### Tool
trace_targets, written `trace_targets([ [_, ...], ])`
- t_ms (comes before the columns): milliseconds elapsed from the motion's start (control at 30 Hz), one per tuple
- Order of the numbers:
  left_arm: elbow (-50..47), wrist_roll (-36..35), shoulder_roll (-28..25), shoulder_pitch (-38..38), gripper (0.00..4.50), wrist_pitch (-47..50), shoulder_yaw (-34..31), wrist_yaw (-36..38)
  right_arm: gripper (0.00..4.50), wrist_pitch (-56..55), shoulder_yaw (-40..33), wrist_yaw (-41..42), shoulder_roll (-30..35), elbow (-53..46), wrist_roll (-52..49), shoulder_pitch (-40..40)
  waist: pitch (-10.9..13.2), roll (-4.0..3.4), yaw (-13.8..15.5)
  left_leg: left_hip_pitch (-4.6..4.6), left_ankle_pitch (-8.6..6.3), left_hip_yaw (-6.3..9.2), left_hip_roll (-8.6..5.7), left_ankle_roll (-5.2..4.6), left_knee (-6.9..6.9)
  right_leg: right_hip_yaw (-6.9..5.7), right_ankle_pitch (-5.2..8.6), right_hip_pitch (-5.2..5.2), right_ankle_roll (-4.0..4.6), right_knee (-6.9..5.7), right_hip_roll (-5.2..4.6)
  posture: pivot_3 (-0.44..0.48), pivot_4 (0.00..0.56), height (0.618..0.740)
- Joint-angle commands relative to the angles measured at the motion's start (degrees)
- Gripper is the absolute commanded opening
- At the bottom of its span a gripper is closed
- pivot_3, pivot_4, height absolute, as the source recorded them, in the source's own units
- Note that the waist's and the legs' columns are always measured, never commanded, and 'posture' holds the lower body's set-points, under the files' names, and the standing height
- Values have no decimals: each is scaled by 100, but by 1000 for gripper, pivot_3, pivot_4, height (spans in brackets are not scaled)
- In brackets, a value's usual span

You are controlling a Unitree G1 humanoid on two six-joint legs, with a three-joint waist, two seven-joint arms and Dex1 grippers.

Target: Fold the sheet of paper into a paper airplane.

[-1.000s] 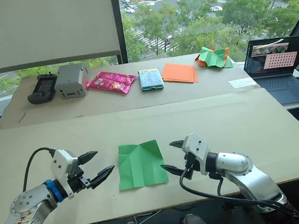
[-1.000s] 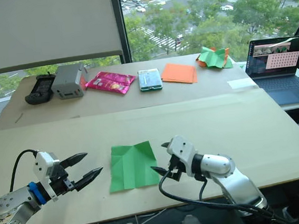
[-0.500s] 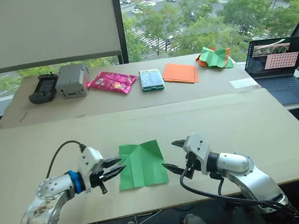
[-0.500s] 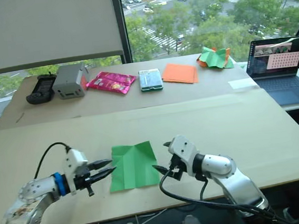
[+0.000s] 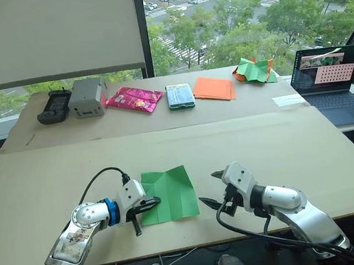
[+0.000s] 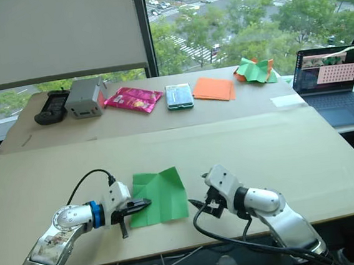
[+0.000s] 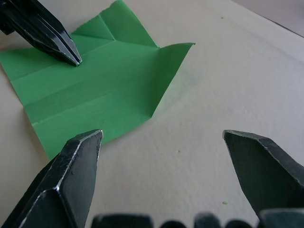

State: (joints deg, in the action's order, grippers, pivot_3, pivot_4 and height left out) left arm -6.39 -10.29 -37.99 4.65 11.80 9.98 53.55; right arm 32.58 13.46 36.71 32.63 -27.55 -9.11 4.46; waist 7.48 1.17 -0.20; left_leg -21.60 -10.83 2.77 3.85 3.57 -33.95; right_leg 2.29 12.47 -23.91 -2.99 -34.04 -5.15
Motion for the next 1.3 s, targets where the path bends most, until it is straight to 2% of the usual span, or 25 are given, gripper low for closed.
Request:
trace_targets([
  [33, 338, 324, -94, -131, 52, -45, 215, 41, 4500, 78, -31, 28, 135, -44, 76, 14, -7, -8, 0, 0, 0, 0, 0, 0, 0, 0, 0, 1, 0, 0, 0, 0, 150, 706],
  [67, 346, 320, -93, -139, 52, -63, 218, 48, 4500, 119, 0, 85, 166, -30, 54, 22, -11, -12, 0, 1, 1, 0, 0, -1, 0, 0, 0, 1, 0, 0, 0, 0, 150, 706],
  [167, 330, 323, -92, -172, 0, -91, 214, 51, 3717, 49, 108, 234, 245, 1, 67, -21, -16, -19, -3, 3, 1, 0, 0, -2, 0, 0, 0, 2, 0, -1, 1, 0, 150, 706],
  [467, 285, 344, -109, -222, 0, -89, 199, 51, 480, -17, 596, 846, 370, -68, -36, -127, -18, -18, -26, 23, -1, 0, 1, 2, 0, -1, 1, 23, -1, -1, 1, 0, 150, 706],
  [533, 273, 348, -112, -228, 0, -88, 206, 58, 14, -130, 790, 795, 315, 198, 157, -50, -14, -12, -41, 39, -5, 1, 1, 7, 0, -2, 1, 37, -1, 0, 0, 0, 150, 706],
  [767, 251, 328, -121, -151, 0, -52, 189, 74, 14, -423, 1047, 616, -126, 924, 448, 175, -39, 9, -72, 58, -10, 9, 2, 14, 1, -12, 3, 57, -1, 3, -2, 0, 150, 706],
  [1133, 213, 300, -119, -132, 0, -18, 161, 67, 14, -564, 710, 518, -1107, 1259, 103, 723, -49, -11, -67, 52, -10, 9, 2, 14, 2, -12, 3, 51, -1, 2, -2, 0, 150, 706],
  [1300, 206, 284, -133, -118, 0, 2, 118, 64, 14, -543, 875, 638, -1321, 1272, 112, 1109, -46, -16, -54, 45, -9, 9, 3, 12, 5, -12, 3, 46, -1, -2, 0, 0, 150, 706],
])
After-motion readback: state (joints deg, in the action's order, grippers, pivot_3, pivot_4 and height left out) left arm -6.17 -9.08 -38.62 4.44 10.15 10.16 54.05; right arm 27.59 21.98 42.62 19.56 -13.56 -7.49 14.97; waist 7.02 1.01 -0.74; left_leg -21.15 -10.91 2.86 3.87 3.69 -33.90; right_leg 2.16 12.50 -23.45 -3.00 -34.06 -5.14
